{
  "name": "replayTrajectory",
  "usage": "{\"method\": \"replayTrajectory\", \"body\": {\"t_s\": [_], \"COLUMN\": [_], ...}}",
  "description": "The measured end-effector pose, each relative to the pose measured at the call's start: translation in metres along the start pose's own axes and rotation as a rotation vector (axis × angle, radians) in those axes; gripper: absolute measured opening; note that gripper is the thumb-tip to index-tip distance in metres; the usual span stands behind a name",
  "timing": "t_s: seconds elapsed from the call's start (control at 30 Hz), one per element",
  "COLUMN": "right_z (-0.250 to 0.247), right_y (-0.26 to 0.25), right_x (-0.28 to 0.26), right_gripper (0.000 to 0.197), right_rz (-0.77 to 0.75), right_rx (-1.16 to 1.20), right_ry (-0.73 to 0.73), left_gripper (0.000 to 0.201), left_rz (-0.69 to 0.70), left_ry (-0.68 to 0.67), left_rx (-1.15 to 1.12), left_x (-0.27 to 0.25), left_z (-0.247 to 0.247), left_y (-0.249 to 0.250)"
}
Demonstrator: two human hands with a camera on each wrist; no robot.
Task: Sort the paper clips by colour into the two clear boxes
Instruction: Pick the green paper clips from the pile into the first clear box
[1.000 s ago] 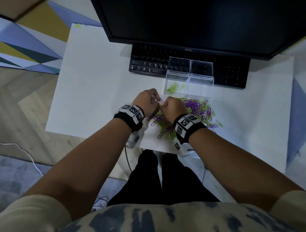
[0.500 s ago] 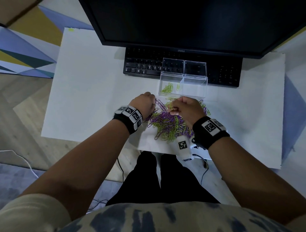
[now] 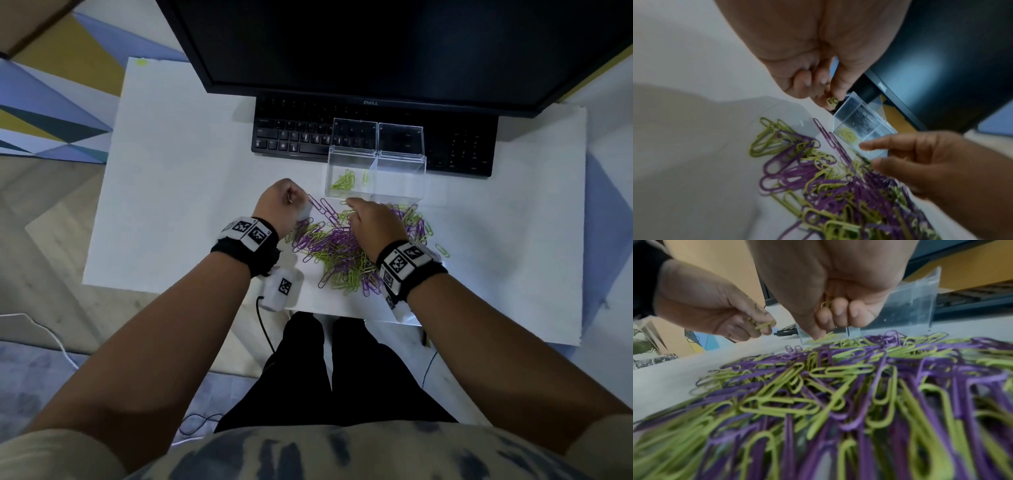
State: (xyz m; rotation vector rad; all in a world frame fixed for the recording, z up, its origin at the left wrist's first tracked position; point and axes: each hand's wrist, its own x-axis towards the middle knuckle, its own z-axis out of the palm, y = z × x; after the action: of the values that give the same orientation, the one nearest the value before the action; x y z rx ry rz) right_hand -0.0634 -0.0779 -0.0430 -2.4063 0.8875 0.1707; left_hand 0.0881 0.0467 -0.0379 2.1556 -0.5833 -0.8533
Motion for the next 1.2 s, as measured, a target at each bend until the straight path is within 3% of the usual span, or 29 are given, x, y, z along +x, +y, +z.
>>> {"method": "replayTrajectory", "body": {"t_s": [0.17, 0.3, 0.4, 0.53, 0.7, 0.9, 1.07, 1.2], "right_z": [0.006, 0.005, 0.002, -0.008, -0.042, -0.073, -0.066, -0.059], "right_y": [-0.006, -0.011, -0.012, -0.011, -0.014, -0.028, -0.031, -0.03], "right_x": [0.004, 0.004, 0.005, 0.002, -0.004, 0.024, 0.054, 0.061], "right_gripper": [0.03, 0.017, 0.01, 0.007, 0.01, 0.006, 0.022, 0.03], "right_rz": [-0.035, -0.004, 0.073, 0.133, 0.125, 0.01, -0.1, -0.083], "right_rx": [-0.095, 0.052, 0.2, 0.324, 0.403, 0.429, 0.128, 0.083], "right_ry": [0.016, -0.03, -0.077, -0.105, -0.055, 0.137, 0.04, -0.042], "left_gripper": [0.021, 0.034, 0.031, 0.007, 0.014, 0.013, 0.01, 0.009], "left_rz": [-0.198, -0.312, -0.327, -0.068, 0.147, 0.163, 0.076, 0.022], "left_ry": [-0.02, -0.022, -0.043, -0.095, -0.251, -0.257, -0.187, -0.125], "left_rx": [-0.398, -0.616, -0.494, 0.056, 0.458, 0.483, 0.288, 0.167], "left_x": [-0.004, -0.008, -0.011, -0.015, -0.013, -0.01, -0.007, -0.004], "left_z": [-0.002, -0.004, -0.001, 0.006, 0.006, 0.011, 0.005, -0.004], "left_y": [0.001, 0.002, 0.005, 0.0, -0.004, -0.003, -0.001, 0.002]}}
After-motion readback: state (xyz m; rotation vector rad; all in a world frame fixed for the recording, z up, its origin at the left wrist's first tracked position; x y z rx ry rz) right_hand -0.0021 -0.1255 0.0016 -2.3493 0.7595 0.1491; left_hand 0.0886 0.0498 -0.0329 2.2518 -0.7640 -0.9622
